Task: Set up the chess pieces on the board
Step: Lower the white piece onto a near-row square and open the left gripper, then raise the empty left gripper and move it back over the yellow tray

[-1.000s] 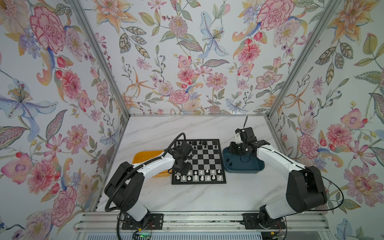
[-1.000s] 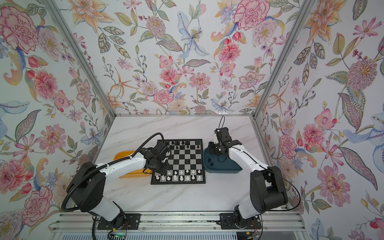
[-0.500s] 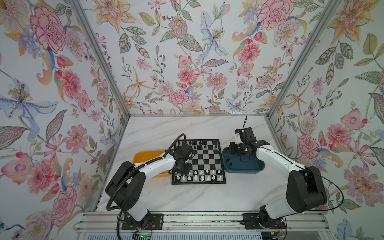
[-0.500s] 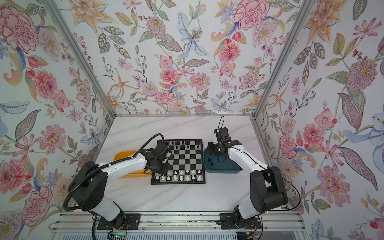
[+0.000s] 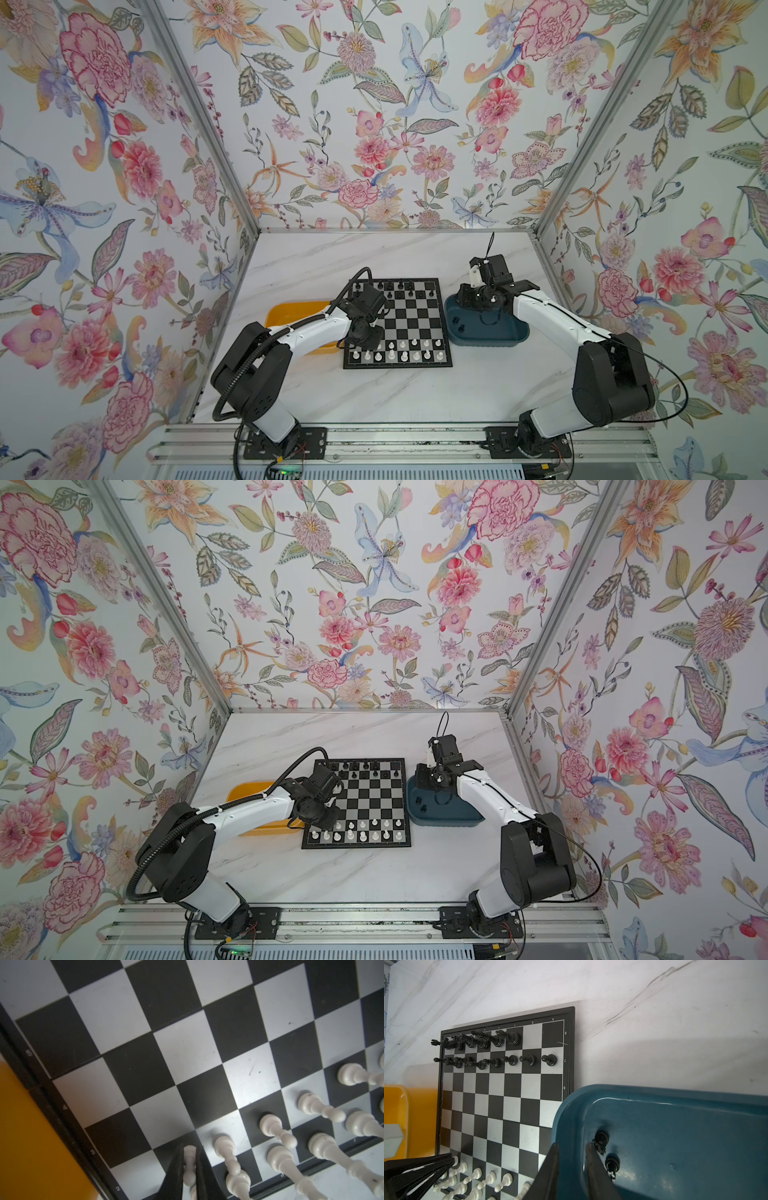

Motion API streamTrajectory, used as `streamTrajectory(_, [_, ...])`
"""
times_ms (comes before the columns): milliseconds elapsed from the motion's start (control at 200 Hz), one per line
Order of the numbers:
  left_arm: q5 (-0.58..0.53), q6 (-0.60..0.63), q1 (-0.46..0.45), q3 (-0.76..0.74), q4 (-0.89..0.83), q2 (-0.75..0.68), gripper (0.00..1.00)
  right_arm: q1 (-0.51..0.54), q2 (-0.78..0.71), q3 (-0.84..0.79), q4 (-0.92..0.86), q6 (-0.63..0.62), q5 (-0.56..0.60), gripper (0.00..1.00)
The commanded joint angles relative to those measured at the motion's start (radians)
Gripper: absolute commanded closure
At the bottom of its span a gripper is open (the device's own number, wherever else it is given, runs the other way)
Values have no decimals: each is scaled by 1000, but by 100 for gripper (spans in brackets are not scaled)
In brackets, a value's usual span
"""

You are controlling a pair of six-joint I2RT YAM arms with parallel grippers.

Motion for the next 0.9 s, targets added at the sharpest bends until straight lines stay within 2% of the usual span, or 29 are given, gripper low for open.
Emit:
streamTrajectory(0, [-6,-9,-15,-13,-22,7,83,11,-27,-16,3,13,13,75])
streamTrajectory(480, [-35,-13,-21,38,-59,-29,77,15,-36,-18,6,15,13,75])
streamTrajectory(861, [-152,24,-11,219,-159,-46,75,11,-57,-7,-2,16,19,74])
streamTrajectory(896, [-164,31,-4,233,-172,-84,75,9,-60,-5,-2,17,19,74])
